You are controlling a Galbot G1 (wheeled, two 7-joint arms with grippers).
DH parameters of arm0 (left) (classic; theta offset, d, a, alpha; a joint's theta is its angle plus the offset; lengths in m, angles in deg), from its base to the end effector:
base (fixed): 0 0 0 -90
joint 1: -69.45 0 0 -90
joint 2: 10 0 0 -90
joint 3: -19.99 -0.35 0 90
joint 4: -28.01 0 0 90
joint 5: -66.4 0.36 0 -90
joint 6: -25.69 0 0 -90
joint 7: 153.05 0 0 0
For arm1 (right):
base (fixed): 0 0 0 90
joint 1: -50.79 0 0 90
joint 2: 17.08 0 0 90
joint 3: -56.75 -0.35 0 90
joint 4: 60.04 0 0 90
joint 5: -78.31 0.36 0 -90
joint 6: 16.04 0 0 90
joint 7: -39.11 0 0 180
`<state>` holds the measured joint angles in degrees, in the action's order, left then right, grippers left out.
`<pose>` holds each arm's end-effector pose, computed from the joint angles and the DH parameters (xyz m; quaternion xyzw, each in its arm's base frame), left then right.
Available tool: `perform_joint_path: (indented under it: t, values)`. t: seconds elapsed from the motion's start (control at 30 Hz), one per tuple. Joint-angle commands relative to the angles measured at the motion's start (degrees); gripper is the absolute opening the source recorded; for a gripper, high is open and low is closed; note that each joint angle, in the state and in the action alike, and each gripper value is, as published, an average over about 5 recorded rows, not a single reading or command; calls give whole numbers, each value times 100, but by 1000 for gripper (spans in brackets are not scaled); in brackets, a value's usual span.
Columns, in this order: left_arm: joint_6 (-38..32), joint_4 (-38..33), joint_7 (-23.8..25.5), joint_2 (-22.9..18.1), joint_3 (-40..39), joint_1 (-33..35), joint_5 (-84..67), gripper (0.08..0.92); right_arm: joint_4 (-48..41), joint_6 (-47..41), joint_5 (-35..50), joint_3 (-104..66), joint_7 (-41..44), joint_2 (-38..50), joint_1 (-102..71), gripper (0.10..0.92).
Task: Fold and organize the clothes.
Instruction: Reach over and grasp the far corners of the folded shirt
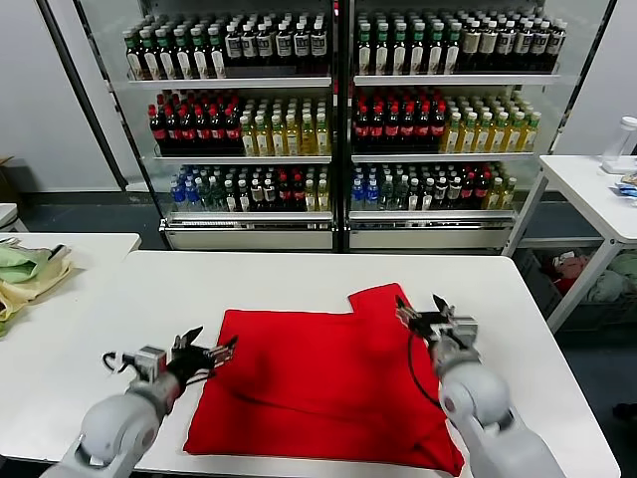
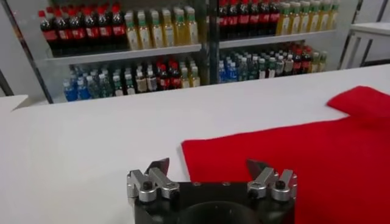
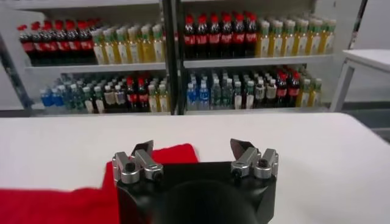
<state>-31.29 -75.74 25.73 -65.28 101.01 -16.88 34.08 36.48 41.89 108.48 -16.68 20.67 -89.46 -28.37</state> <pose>0.3288 0.1057 -0.2700 -0.1134 -0.9585 -0.0468 0.2573 0.3979 0.0036 -0.2552 0.0294 -0.9805 -0.0209 0.1933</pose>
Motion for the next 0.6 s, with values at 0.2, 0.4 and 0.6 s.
perform_joint_path:
  t: [0.2, 0.4, 0.6]
  values:
    - [23, 1862, 704, -67, -571, -1627, 188, 823, -2127, -30, -286, 306, 29, -660, 1339, 823]
    - [19, 2008, 835, -127, -595, -1714, 263, 823, -2313, 154, -362, 279, 90, -693, 1290, 823]
    - [21, 2053, 1000, -129, -594, -1744, 324, 823, -2398, 201, -353, 254, 167, -721, 1303, 823]
